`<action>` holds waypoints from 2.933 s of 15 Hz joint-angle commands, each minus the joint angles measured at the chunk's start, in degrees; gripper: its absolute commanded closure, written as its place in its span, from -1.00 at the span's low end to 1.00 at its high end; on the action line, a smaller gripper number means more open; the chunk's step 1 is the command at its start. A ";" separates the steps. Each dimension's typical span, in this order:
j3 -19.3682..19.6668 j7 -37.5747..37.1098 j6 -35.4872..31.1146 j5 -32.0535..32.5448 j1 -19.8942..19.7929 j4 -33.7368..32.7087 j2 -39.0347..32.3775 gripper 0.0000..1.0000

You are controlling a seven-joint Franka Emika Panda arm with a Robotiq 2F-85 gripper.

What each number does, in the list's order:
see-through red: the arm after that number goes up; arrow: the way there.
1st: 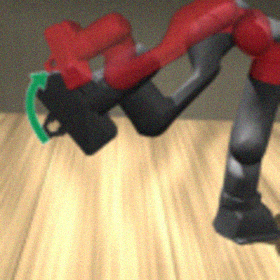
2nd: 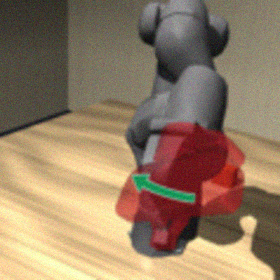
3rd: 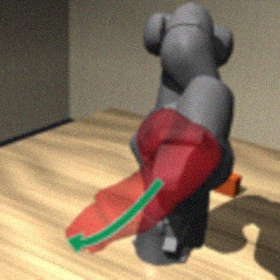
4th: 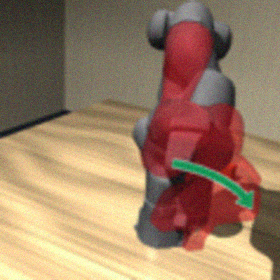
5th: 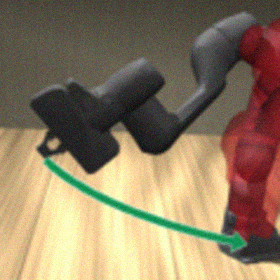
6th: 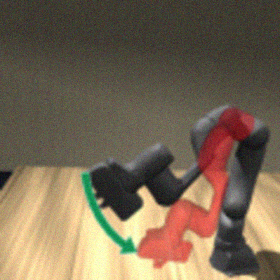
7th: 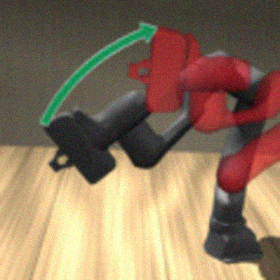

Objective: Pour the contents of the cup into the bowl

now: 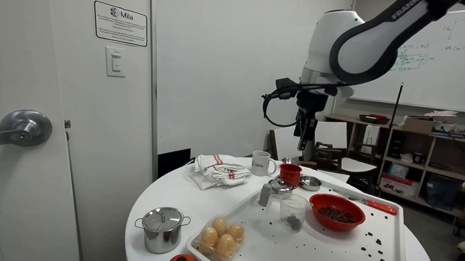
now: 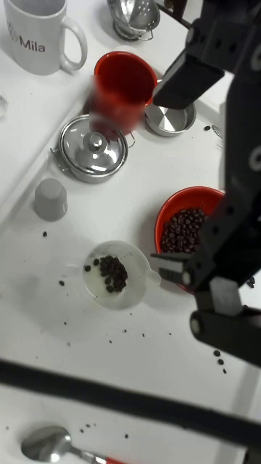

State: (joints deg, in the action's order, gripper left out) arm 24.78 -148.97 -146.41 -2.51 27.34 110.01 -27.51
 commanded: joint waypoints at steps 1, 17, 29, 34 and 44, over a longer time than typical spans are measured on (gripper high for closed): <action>4.12 0.08 -0.11 -3.65 3.19 -1.33 -2.34 -1.00; 2.85 0.14 8.19 -14.28 0.55 -7.70 -9.56 -1.00; 1.10 0.31 9.36 -16.74 2.10 -14.88 -16.11 -1.00; 0.77 0.14 11.05 -16.81 1.37 -18.28 -19.42 -1.00; 3.24 0.14 13.24 -17.54 3.21 -22.17 -26.24 -1.00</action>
State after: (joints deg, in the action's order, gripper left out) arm 26.69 -148.83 -135.34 -18.73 29.70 91.09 -51.32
